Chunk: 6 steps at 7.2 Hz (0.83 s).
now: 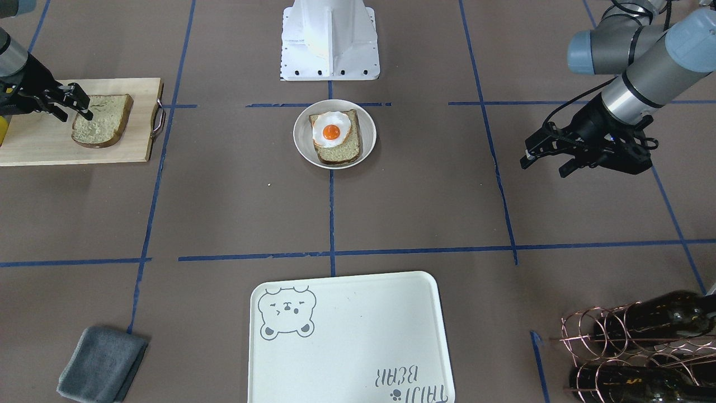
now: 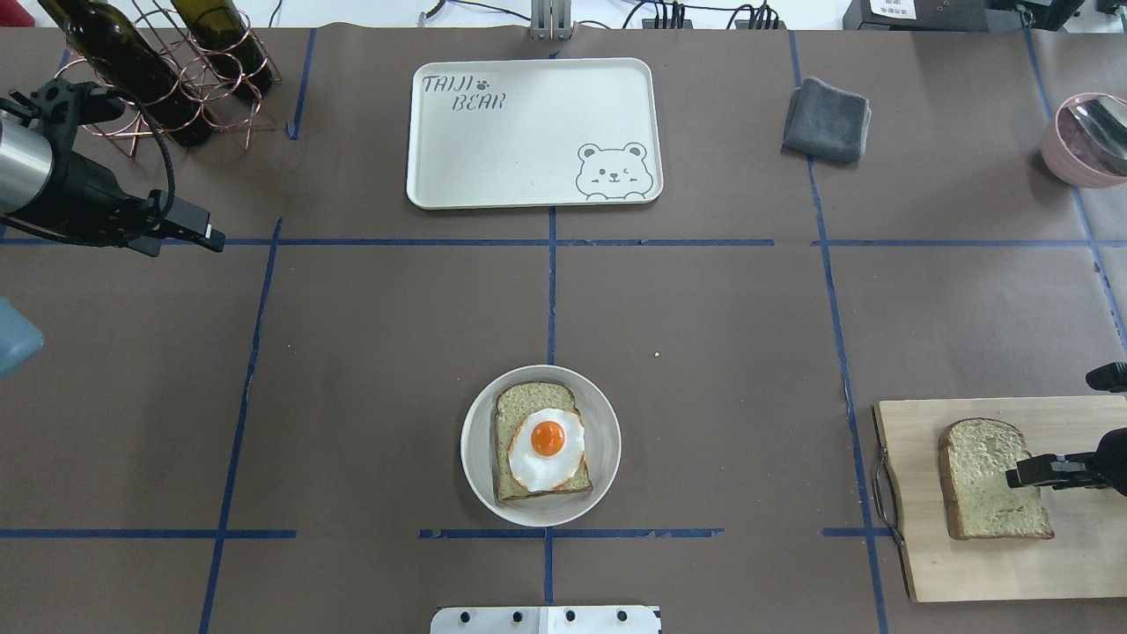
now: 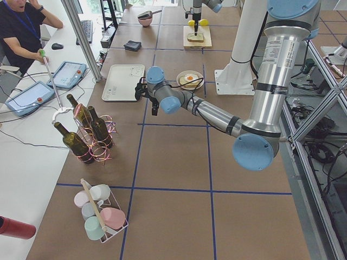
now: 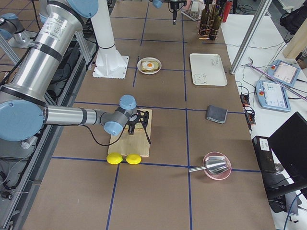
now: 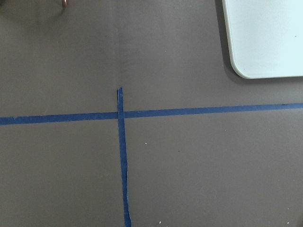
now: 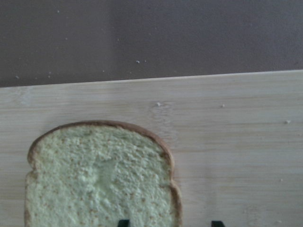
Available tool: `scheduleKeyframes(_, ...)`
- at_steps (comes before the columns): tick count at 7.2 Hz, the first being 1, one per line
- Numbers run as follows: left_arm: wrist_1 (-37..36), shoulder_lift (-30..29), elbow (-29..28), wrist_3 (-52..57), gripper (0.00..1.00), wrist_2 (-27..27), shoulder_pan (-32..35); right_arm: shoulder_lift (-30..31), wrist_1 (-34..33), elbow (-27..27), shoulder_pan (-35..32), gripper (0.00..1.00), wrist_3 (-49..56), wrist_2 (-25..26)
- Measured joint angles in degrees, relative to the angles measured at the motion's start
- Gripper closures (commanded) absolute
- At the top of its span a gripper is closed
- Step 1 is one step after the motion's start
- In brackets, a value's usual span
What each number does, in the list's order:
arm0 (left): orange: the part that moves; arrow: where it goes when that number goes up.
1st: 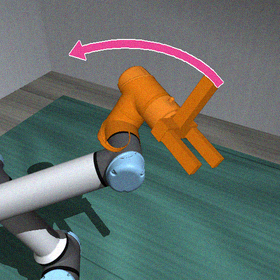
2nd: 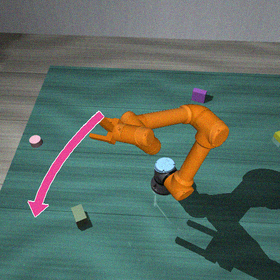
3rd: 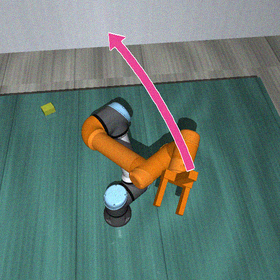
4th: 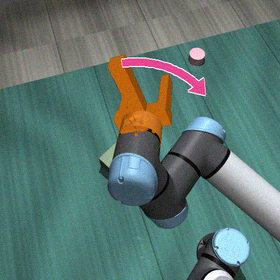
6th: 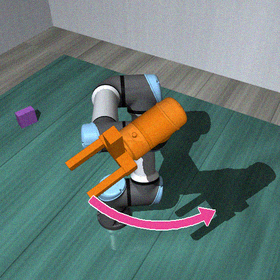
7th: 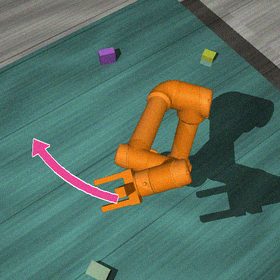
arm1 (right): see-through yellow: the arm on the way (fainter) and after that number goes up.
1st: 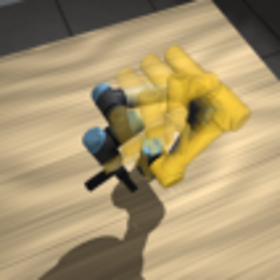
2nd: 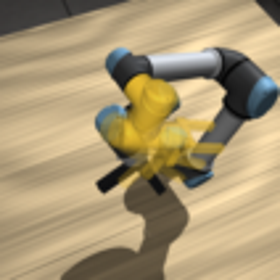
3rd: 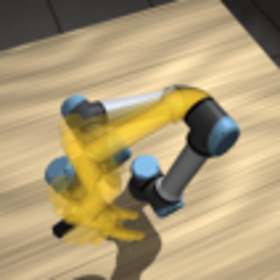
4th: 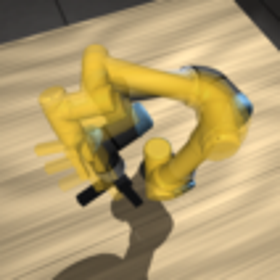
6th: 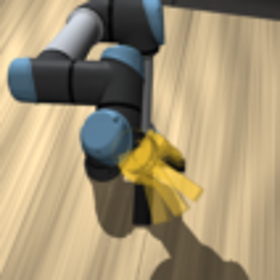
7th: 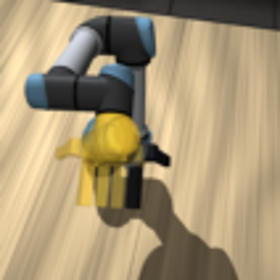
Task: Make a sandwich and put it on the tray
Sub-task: 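Lower the right gripper onto the bread slice edge and close it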
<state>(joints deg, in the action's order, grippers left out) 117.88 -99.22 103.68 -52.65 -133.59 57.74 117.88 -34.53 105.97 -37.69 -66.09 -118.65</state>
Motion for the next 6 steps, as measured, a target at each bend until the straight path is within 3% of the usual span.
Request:
scheduleKeyframes(1,0.04,0.04,-0.01,0.02,0.0,0.0,0.0,-0.02,0.0,-0.13,0.03,0.87,0.0,0.0)
scheduleKeyframes(2,0.05,0.06,-0.01,0.06,0.0,0.0,0.0,-0.02,-0.02,-0.19,0.06,1.0,0.0,0.01)
scheduleKeyframes(6,0.07,0.07,-0.14,0.14,0.0,0.31,0.0,-0.12,0.09,-0.2,0.0,1.0,0.2,-0.02)
